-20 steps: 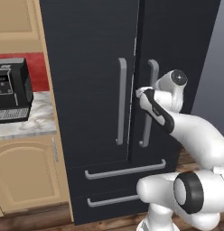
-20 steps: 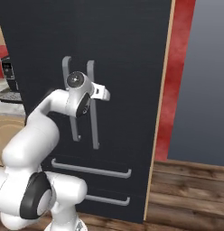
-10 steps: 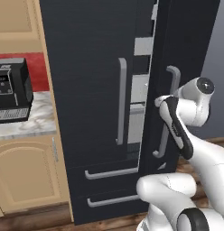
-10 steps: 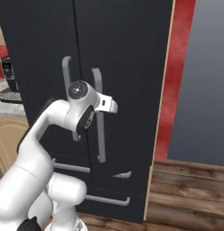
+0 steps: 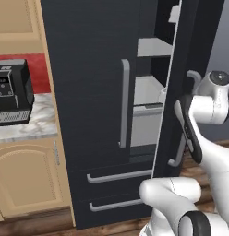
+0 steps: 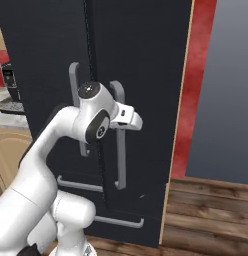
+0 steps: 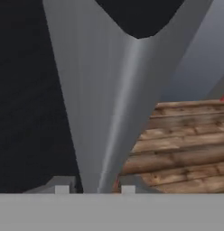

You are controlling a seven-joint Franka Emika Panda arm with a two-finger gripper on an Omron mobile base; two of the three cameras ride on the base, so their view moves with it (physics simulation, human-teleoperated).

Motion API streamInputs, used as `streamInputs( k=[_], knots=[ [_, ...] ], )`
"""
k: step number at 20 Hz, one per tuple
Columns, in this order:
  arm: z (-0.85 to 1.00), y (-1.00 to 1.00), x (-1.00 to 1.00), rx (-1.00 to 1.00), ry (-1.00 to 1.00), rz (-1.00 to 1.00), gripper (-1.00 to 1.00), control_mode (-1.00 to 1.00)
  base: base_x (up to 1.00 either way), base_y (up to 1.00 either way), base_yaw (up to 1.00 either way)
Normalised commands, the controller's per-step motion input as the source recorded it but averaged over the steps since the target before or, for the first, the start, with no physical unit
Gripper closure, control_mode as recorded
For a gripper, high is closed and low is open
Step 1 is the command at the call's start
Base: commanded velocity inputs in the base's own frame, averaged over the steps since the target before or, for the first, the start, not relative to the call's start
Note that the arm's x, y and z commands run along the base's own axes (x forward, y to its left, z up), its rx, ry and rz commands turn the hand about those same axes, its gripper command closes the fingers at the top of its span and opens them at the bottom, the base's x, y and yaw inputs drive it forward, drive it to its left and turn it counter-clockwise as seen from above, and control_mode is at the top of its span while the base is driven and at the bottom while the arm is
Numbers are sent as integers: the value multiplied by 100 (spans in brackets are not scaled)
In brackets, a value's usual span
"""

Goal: Open the fridge, grab two sodas, and place both sodas inside the bowl with ice on the dining counter.

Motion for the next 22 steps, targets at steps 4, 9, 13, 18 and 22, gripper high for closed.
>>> streamInputs(
  k=[4, 9, 13, 18, 22],
  knots=[
    [-27, -16, -70, -4, -1, -1, -100, -100, 0, 0, 0],
    [19, -2, -88, -1, -7, 0, -100, -100, 0, 0, 0],
    [54, 33, -74, 0, 0, 0, -100, -100, 0, 0, 0],
    [29, 93, -24, -10, 0, 0, -100, -100, 0, 0, 0],
    [31, 100, 4, -20, 3, 0, -100, -100, 0, 0, 0]
  ],
)
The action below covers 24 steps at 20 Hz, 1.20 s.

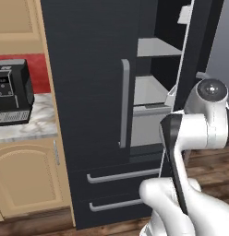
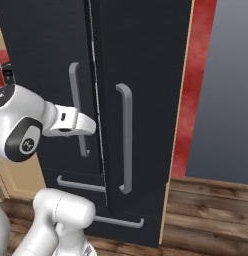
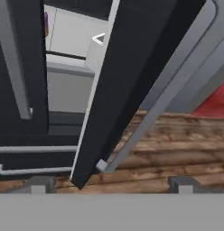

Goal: Open the fridge, grab two sodas, and place both sodas inside the bowl with ice on the dining counter.

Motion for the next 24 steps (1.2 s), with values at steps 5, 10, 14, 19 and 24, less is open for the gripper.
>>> streamInputs(
  k=[5, 10, 14, 19, 24],
  knots=[
    [27, 100, 54, -20, 2, 0, -100, -100, 0, 0, 0],
    [34, 88, 85, -18, 5, -1, -100, -100, 0, 0, 0],
    [22, 13, 99, -14, 16, 0, -100, -100, 0, 0, 0],
    [1, -24, 100, -7, 16, 0, -100, -100, 0, 0, 0],
    [0, -40, 91, -3, 12, 0, -100, -100, 0, 0, 0]
  ],
)
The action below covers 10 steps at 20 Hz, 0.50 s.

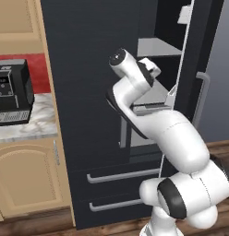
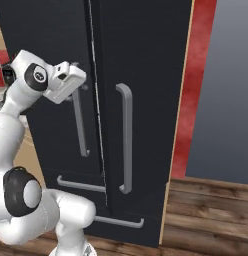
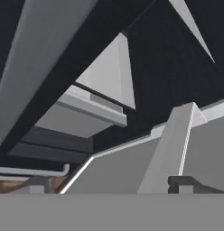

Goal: Open the fridge, grab two sodas, and place both sodas inside the bowl with ice on the dining counter.

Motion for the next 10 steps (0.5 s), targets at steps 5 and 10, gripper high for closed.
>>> streamInputs(
  k=[5, 10],
  knots=[
    [0, -62, 53, 0, 3, 0, -100, -100, 0, 0, 0],
    [0, -77, 0, 0, 0, -3, -100, -100, 0, 0, 0]
  ],
)
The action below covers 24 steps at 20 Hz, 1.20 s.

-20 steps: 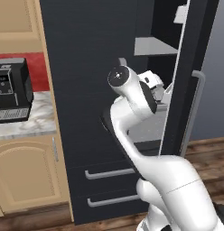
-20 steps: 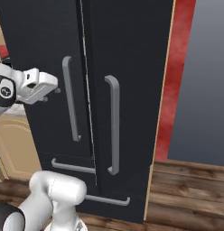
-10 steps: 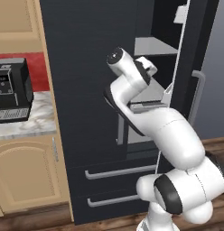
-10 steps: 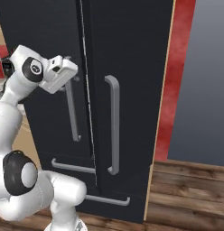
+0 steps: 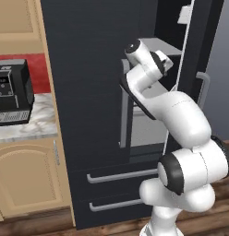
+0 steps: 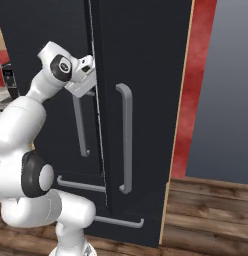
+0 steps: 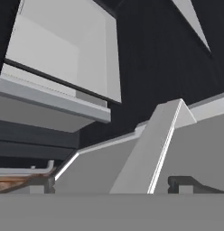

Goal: Open the fridge, grab two sodas, and place both sodas inside the bowl with ice on the dining counter.

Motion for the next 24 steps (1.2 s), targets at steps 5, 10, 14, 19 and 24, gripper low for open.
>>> streamInputs(
  k=[5, 10, 14, 19, 24],
  knots=[
    [0, -77, 0, 0, 0, -5, -100, -100, 0, 0, 0],
    [0, -80, -14, 0, 0, -7, -100, -100, 0, 0, 0],
    [0, -88, -40, 0, -1, -10, -100, -100, 0, 0, 0],
    [4, -87, -36, 0, -1, -12, -100, -100, 0, 0, 0],
    [1, -88, -12, 1, 0, -10, -100, -100, 0, 0, 0]
  ],
)
